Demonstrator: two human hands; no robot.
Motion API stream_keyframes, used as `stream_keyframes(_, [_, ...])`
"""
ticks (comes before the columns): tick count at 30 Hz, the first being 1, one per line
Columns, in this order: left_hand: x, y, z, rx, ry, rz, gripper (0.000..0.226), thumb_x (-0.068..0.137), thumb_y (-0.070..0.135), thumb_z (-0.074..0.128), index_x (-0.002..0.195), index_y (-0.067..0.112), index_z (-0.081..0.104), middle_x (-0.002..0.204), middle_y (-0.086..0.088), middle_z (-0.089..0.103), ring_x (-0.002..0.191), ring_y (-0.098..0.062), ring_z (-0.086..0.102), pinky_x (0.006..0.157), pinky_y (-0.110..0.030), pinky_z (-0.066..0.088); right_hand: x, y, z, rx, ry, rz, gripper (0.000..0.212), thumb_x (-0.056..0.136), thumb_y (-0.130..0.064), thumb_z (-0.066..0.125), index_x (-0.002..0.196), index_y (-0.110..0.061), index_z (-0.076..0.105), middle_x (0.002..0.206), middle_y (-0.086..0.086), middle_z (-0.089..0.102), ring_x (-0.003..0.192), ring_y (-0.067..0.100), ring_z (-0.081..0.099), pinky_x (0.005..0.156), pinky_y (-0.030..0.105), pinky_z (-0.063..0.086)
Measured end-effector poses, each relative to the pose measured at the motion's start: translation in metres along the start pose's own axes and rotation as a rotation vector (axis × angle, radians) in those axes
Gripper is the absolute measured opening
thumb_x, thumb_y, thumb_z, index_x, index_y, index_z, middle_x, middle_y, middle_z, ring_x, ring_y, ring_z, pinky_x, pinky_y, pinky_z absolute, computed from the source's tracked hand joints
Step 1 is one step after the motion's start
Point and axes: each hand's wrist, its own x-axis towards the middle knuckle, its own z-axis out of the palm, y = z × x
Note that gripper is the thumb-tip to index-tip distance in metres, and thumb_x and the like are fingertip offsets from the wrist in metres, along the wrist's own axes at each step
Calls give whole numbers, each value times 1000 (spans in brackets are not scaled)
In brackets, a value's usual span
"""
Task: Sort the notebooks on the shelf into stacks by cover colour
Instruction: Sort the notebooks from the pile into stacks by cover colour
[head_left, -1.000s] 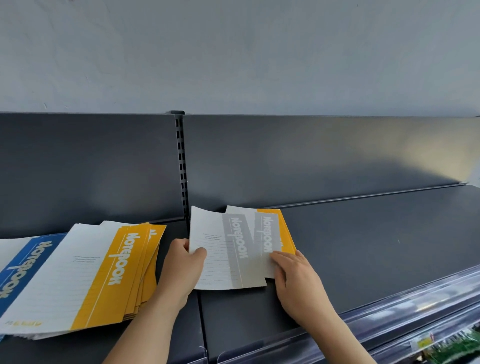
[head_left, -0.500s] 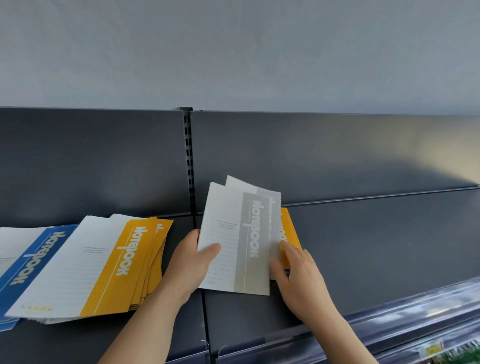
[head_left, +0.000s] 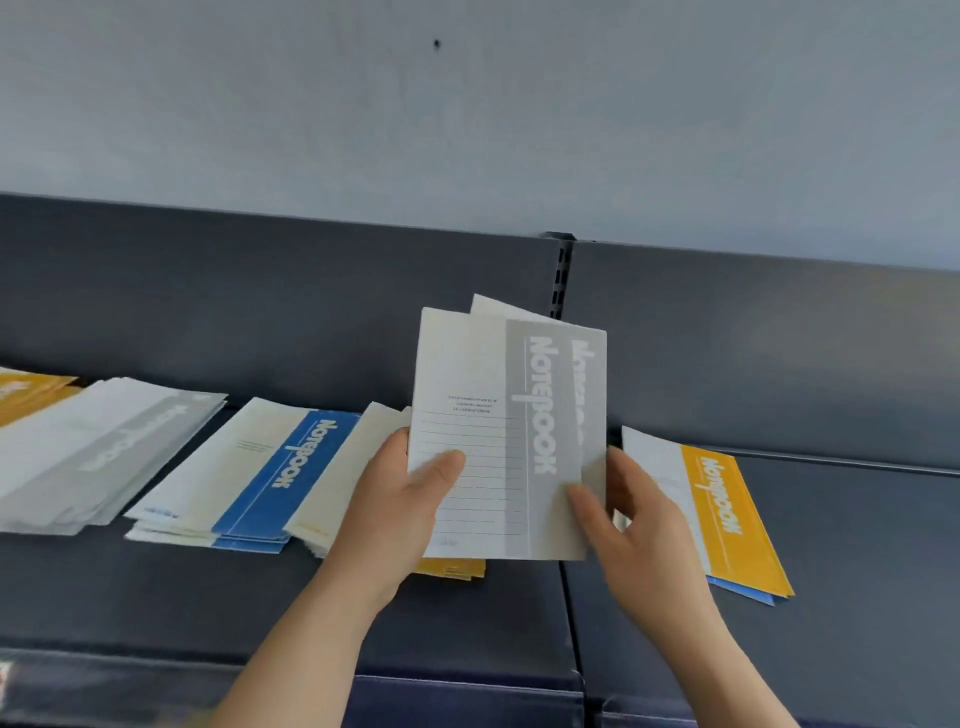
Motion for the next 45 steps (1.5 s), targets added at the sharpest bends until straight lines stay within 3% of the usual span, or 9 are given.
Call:
stream_keyframes(7, [-23,2,-113,58,196,-31,13,93,29,57,106,28,59,103,17,69,94,-1,64,80,-27,53,-8,-60,97,108,-142,-68,37,88,-13,59,111,-41,56,91,-25,67,85,-1,63,70,14,52])
stream_keyframes(10, [-37,6,-171,79,208,-66,15,94,20,54,100,30,63,99,18,70,89,2,65,73,-21,51,-16,-86,146,137,-192,-52,38,88,-12,59,113,-40,54,91,-21,68,83,-2,63,67,12,51])
stream_keyframes(16, [-60,8,-283,157,187,-126,37,89,4,48,105,34,61,102,19,69,97,0,62,76,-18,48,-37,-135,243,162,-270,-16,31,90,-18,59,113,-36,51,94,-25,62,86,1,63,65,15,51])
stream_keyframes(23, [-75,0,-386,184,306,-74,35,91,4,53,103,34,66,98,18,71,89,5,65,72,-12,48,-61,-187,334,157,-296,8,29,89,-20,60,112,-34,50,93,-20,62,83,1,61,55,12,49])
stream_keyframes(28, [-65,-9,-437,221,431,-9,37,90,4,55,97,39,65,95,19,70,85,7,64,65,-6,48,-58,-216,389,125,-301,-5,41,87,-25,62,126,-25,50,93,-13,64,83,6,63,64,16,51])
stream_keyframes(33, [-44,-17,-478,326,546,34,33,90,9,53,95,40,63,94,19,68,89,-1,64,76,-23,54,-42,-240,433,95,-338,-41,34,88,-25,61,120,-31,51,88,-18,62,77,3,60,56,12,45])
stream_keyframes(36, [-29,-20,-504,407,589,42,29,92,11,52,100,37,61,95,22,64,89,3,60,67,-13,47,-29,-253,464,89,-372,-60,36,87,-23,60,122,-29,51,91,-17,63,76,2,60,56,12,44])
stream_keyframes(40, [-13,-28,-544,465,605,32,30,93,13,52,114,32,62,103,21,64,93,3,58,67,-11,44,-17,-270,506,74,-415,-90,42,87,-23,61,128,-26,48,104,-10,64,81,3,60,65,15,49])
stream_keyframes(45, [4,-37,-604,497,629,14,28,93,14,53,116,28,62,107,15,66,98,-4,60,67,-11,42,-9,-294,563,50,-469,-100,43,88,-29,60,129,-27,47,108,-12,63,83,4,61,71,23,56])
